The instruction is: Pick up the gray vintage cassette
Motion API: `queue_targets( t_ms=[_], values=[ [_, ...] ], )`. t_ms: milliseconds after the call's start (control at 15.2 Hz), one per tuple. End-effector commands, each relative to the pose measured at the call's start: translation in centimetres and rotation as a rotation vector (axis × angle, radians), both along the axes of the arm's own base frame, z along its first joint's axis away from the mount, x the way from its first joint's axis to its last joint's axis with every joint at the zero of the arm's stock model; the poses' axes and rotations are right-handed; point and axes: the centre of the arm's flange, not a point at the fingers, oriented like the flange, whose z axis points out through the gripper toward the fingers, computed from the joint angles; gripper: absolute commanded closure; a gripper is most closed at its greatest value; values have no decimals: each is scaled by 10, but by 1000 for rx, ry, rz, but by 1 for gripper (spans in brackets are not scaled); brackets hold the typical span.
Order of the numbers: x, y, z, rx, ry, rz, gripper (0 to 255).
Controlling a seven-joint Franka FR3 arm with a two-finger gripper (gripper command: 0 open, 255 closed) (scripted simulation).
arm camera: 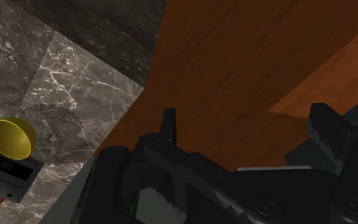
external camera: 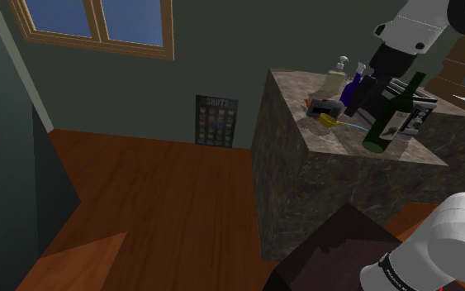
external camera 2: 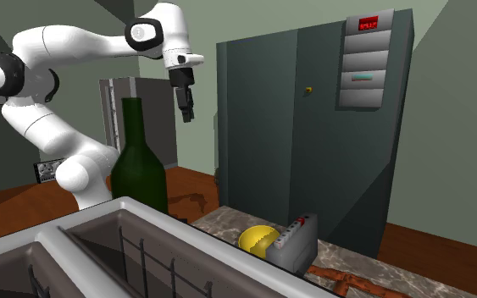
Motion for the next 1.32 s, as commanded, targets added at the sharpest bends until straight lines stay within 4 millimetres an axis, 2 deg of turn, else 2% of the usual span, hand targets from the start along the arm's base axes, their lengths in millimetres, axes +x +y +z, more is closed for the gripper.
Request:
queue_targets(
  t_ms=[0,594,1254],
  values=[
    [0,0,0,0,0,0,0],
    [31,-111,-32,-15,-5,197,0],
    [91,-226,-66,-31,-11,416,0]
  ],
)
